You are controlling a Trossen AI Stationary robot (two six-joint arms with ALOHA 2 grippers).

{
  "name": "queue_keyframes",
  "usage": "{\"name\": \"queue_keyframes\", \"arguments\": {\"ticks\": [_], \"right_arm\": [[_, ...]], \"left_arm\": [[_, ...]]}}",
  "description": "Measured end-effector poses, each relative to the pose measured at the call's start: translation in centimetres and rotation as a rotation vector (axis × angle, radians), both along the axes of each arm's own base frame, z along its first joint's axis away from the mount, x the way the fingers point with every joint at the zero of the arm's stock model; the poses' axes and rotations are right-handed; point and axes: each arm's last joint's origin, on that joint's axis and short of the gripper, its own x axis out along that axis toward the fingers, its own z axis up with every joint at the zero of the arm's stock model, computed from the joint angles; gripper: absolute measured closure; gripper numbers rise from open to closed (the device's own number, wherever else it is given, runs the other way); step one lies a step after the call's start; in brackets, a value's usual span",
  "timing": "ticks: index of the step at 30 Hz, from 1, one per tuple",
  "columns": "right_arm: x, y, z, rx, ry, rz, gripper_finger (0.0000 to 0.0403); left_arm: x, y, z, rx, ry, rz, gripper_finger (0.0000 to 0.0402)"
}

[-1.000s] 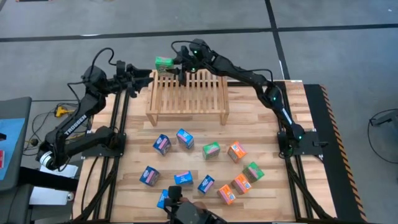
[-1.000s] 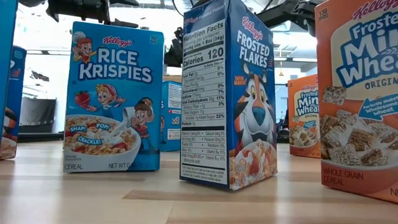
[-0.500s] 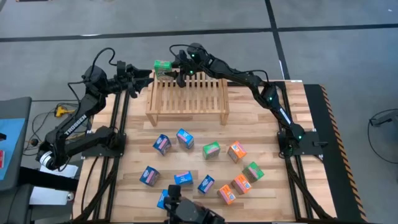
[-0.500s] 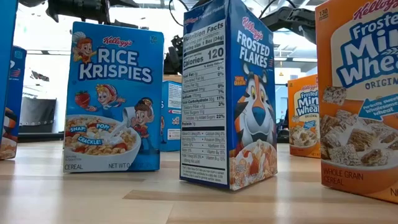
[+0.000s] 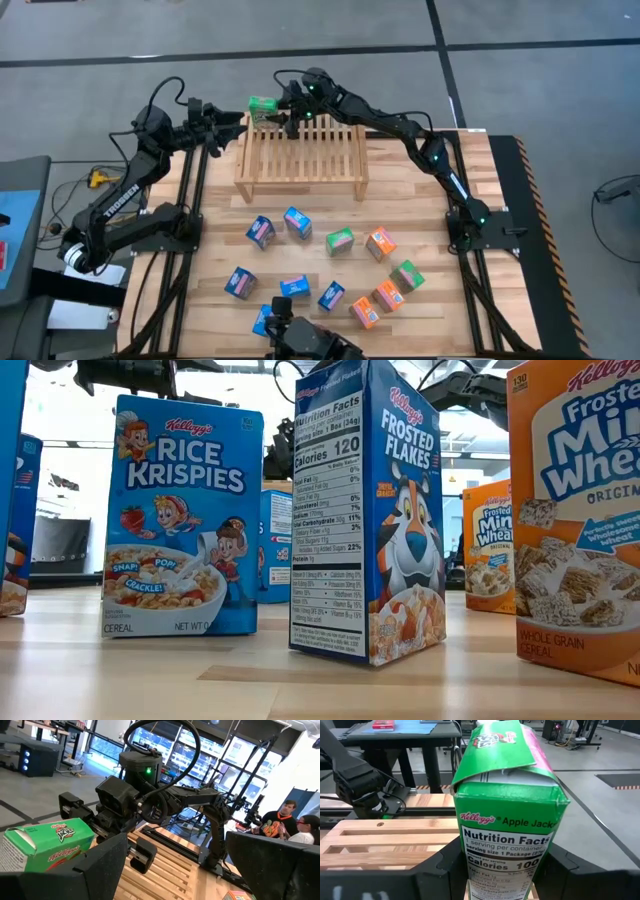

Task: Stack cereal on shelf
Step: Put the top right green cereal box on the shelf

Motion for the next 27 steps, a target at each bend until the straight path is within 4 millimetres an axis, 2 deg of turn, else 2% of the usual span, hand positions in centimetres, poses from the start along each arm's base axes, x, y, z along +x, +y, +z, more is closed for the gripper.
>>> {"name": "queue_keyframes", "arguments": {"ticks": [5, 13, 21, 27], "right_arm": [[0.0, 0.0, 0.0, 0.007, 0.008, 0.000, 0.0196], [-0.1, 0.1, -0.3, 0.037, 0.025, -0.005, 0.0158], [0.0, 0.0, -0.3, 0.007, 0.022, -0.005, 0.0154], [-1.0, -0.5, 0.3, 0.025, 0.055, -0.022, 0.0148]], "left_arm": [[0.0, 0.0, 0.0, 0.007, 0.003, 0.001, 0.0077], [0.0, 0.0, 0.0, 0.007, 0.003, 0.001, 0.0077], [0.0, 0.0, 0.0, 0.007, 0.003, 0.000, 0.0077], [0.0, -0.1, 0.0, 0.009, 0.007, -0.027, 0.0077]]}}
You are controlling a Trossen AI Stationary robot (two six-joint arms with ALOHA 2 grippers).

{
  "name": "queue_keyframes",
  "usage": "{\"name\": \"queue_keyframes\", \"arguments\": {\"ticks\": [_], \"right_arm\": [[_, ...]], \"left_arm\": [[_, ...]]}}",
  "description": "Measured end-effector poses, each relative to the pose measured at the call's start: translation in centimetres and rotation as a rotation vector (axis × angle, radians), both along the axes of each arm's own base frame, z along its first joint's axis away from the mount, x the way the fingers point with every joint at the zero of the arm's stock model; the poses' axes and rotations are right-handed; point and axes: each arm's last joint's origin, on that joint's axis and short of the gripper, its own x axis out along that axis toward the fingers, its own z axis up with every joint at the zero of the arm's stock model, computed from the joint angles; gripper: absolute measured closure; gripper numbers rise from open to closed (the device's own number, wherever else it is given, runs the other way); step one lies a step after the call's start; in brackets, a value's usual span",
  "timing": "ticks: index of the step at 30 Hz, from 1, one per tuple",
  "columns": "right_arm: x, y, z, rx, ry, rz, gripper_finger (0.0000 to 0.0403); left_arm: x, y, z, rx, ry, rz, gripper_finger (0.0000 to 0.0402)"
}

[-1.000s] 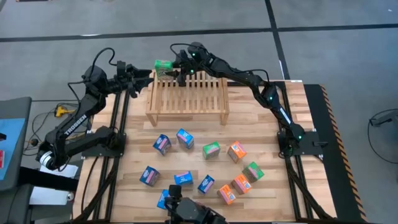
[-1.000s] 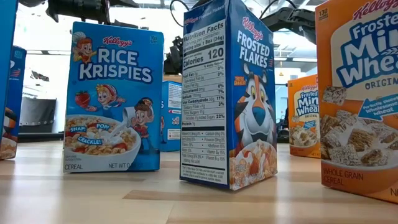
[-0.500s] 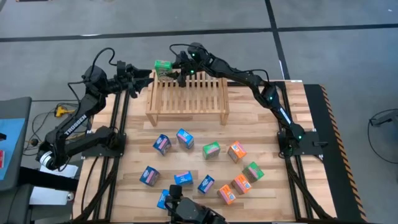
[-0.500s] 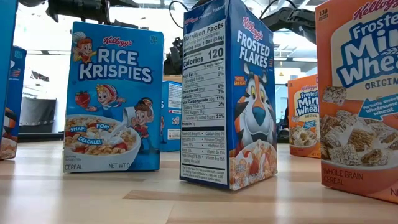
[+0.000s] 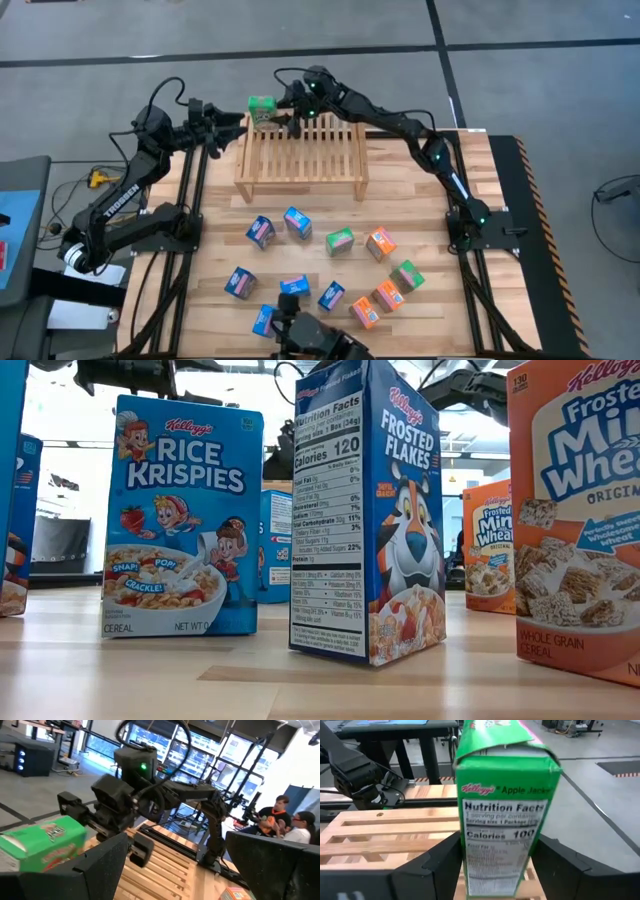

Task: Stack cereal on shelf
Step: Put the top right green cereal box on the shelf

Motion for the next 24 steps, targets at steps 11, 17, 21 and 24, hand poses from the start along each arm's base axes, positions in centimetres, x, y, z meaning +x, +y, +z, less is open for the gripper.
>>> {"name": "queue_keyframes", "arguments": {"ticks": [11, 17, 21, 24], "right_arm": [[-0.8, 1.4, 1.7, 0.073, 0.098, 0.037, 0.0096], [-2.8, 3.9, 4.6, 0.090, 0.237, 0.073, 0.0094], [-5.6, 5.2, 7.0, 0.032, 0.380, -0.004, 0.0094], [-7.8, 5.9, 7.8, 0.087, 0.499, -0.042, 0.0094]], "left_arm": [[0.0, 0.0, 0.0, 0.004, 0.003, -0.009, 0.0077], [0.0, -0.1, 0.0, 0.007, 0.006, -0.030, 0.0077], [0.0, -0.1, 0.0, 0.028, 0.014, -0.036, 0.0077], [0.0, -0.1, 0.0, 0.049, 0.021, -0.031, 0.0077]]}}
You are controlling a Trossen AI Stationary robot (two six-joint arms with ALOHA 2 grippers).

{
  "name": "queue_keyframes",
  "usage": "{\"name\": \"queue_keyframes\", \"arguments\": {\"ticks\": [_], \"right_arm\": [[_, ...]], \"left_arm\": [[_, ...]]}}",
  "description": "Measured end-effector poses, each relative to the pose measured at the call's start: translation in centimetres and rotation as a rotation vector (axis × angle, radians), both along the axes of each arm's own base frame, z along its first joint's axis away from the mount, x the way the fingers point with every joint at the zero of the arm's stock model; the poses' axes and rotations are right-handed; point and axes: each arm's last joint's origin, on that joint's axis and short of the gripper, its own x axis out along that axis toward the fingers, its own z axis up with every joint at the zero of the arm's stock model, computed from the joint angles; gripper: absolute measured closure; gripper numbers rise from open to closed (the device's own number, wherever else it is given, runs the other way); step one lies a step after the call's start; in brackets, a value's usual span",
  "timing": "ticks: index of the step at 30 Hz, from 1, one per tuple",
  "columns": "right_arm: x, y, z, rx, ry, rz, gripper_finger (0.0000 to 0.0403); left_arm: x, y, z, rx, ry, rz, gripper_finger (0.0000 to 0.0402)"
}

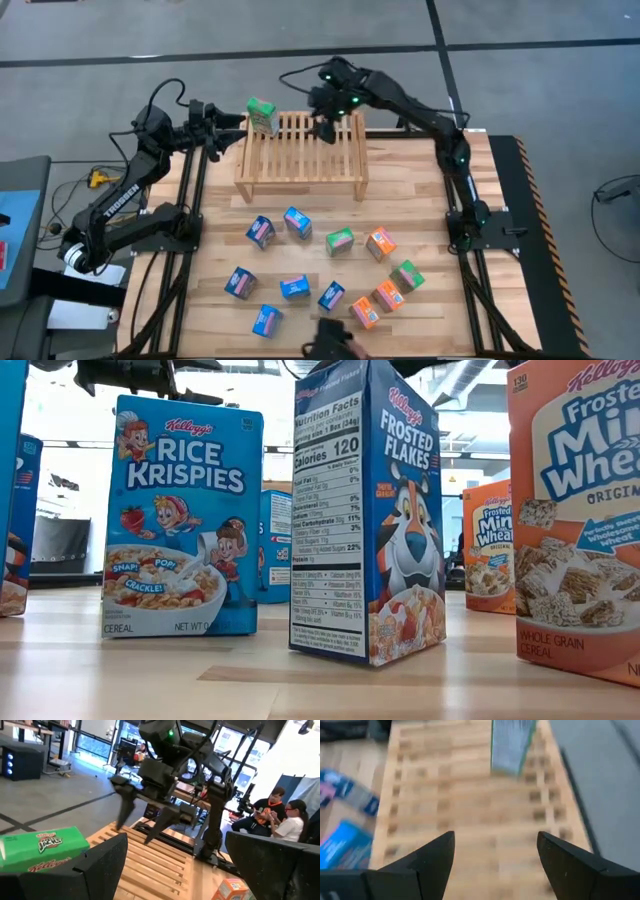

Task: Stack cereal on shelf
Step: Put the top right green cereal box on the shelf

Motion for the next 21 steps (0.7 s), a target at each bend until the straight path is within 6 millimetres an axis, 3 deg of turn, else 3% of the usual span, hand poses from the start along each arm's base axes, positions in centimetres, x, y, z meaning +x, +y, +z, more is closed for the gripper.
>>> {"name": "queue_keyframes", "arguments": {"ticks": [4, 9, 14, 21], "right_arm": [[-2.2, 2.5, 1.1, 0.141, 0.117, 0.017, 0.0094], [-2.8, 6.8, 1.6, 0.229, 0.257, 0.097, 0.0094], [-3.5, 9.8, 3.6, 0.222, 0.259, 0.061, 0.0094], [-4.5, 13.3, 5.6, 0.162, 0.261, 0.030, 0.0100]], "left_arm": [[0.1, 0.0, -0.4, 0.000, 0.035, -0.024, 0.0077], [0.3, -0.1, -2.0, 0.015, 0.180, -0.021, 0.0077], [0.7, -0.1, -2.7, 0.111, 0.293, 0.144, 0.0077], [2.3, -0.8, -3.2, 0.149, 0.331, 0.055, 0.0077]]}}
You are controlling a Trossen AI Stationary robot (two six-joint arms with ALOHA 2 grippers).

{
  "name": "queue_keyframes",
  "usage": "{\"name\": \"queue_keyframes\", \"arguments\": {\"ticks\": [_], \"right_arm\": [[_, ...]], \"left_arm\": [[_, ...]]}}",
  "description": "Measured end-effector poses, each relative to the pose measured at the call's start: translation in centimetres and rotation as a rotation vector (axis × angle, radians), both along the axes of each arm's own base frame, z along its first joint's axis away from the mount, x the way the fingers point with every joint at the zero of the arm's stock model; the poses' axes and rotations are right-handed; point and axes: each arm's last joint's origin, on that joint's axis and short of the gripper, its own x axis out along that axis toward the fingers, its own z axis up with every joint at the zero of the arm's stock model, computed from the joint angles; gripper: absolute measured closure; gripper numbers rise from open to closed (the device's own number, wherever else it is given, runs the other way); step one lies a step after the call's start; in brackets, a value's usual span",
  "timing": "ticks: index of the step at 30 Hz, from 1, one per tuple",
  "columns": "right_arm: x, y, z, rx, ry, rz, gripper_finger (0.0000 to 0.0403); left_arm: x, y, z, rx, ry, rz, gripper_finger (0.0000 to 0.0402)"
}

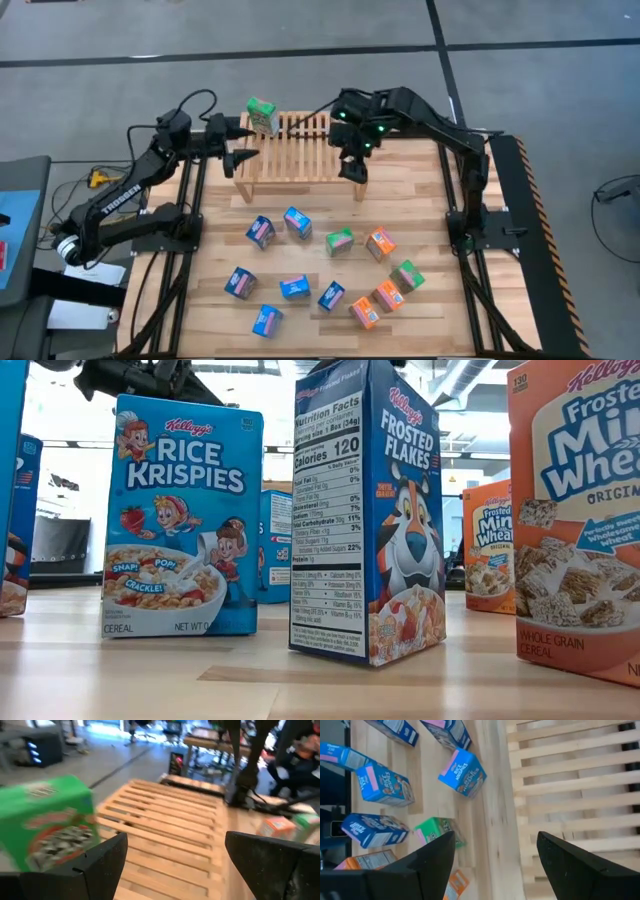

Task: Stack cereal on shelf
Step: Put the top right green cereal box on the shelf

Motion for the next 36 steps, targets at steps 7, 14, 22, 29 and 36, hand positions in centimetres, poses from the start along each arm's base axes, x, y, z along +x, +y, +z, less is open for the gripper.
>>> {"name": "queue_keyframes", "arguments": {"ticks": [7, 14, 22, 29, 36], "right_arm": [[-1.0, 1.9, 1.2, -0.062, 0.008, -0.074, 0.0101], [-1.1, 3.4, 1.5, -0.058, 0.021, -0.086, 0.0101], [-1.2, 4.0, 1.4, -0.039, 0.045, -0.099, 0.0101], [-1.2, 4.2, 1.4, -0.031, 0.051, -0.107, 0.0101], [-1.2, 4.4, 1.4, -0.030, 0.050, -0.102, 0.0101]], "left_arm": [[2.1, 0.7, -1.1, 0.034, 0.057, 0.016, 0.0097], [3.6, 2.3, -2.4, 0.012, 0.093, 0.112, 0.0191], [4.3, 3.1, -3.2, 0.025, 0.124, 0.147, 0.0275], [4.9, 3.9, -3.5, 0.056, 0.119, 0.201, 0.0306], [5.6, 4.6, -4.4, 0.052, 0.140, 0.210, 0.0315]]}}
